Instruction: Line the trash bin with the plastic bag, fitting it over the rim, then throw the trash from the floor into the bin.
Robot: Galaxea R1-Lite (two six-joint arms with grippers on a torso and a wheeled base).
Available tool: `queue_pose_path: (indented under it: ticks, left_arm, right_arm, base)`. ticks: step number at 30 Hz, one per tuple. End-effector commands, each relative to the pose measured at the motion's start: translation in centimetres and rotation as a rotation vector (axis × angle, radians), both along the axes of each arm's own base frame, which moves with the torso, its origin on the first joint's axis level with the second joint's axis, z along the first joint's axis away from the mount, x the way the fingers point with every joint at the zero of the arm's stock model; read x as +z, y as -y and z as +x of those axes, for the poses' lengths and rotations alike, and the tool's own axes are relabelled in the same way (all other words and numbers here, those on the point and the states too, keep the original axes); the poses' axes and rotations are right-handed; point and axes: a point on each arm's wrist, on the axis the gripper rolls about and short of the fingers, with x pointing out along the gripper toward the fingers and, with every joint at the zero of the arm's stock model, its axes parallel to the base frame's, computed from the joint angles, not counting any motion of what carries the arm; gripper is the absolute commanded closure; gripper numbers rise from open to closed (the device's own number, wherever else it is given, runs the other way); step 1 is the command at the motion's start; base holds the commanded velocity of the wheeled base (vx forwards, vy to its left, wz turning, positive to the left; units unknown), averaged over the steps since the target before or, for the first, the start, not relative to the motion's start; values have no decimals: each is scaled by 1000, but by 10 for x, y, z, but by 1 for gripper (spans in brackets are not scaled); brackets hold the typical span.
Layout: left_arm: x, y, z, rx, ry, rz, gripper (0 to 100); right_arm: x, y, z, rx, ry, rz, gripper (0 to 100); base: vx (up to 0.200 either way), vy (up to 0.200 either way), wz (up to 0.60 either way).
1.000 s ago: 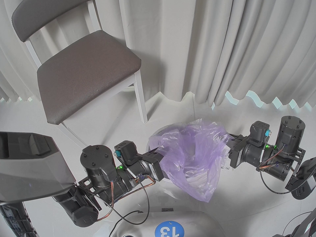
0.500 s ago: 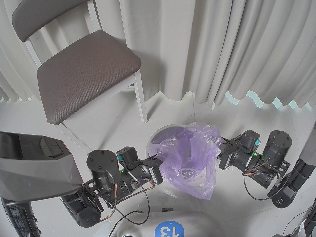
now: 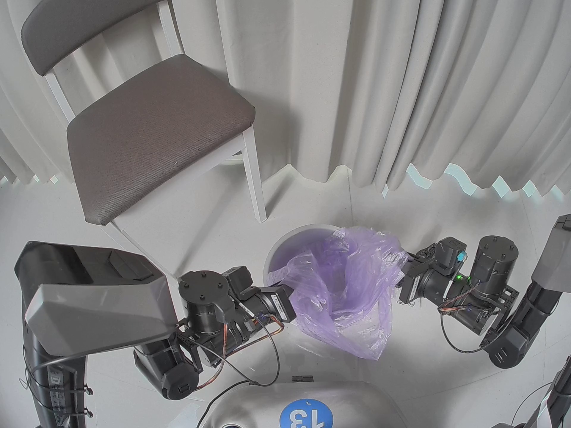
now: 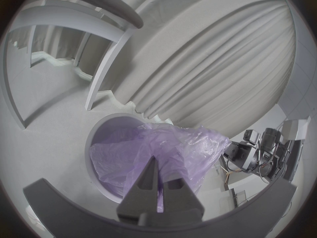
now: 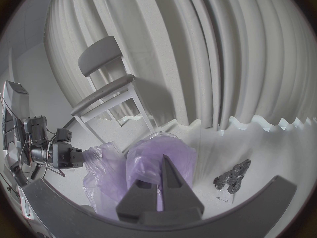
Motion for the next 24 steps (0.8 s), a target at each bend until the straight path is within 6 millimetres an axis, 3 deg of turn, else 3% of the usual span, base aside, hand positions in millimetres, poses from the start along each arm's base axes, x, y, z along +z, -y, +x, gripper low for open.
queue_pose_path:
  ticks: [1,5,10,16,24]
  left_arm:
    - [-13,-5,16,40,-11,-12,100]
    - [-18,-15,26,70,-14,-3,100]
    - [-5,-33,26,43,-4,-10,100]
    - [-5,-51,31,56,-3,76,100]
    - [34,-70,18,65,-120,203,100]
  right_arm:
    - [21,14,0,-37,30,17,100]
    - [24,21,0,-54,12,12,100]
    - [24,30,6,-89,-14,-4,100]
    - [29,39,8,-123,-75,-26,100]
    - [29,54,13,-179,-151,-67,100]
  base:
    - [0,0,0]
    - [0,0,0]
    - [0,0,0]
    - [0,0,0]
    - [0,0,0]
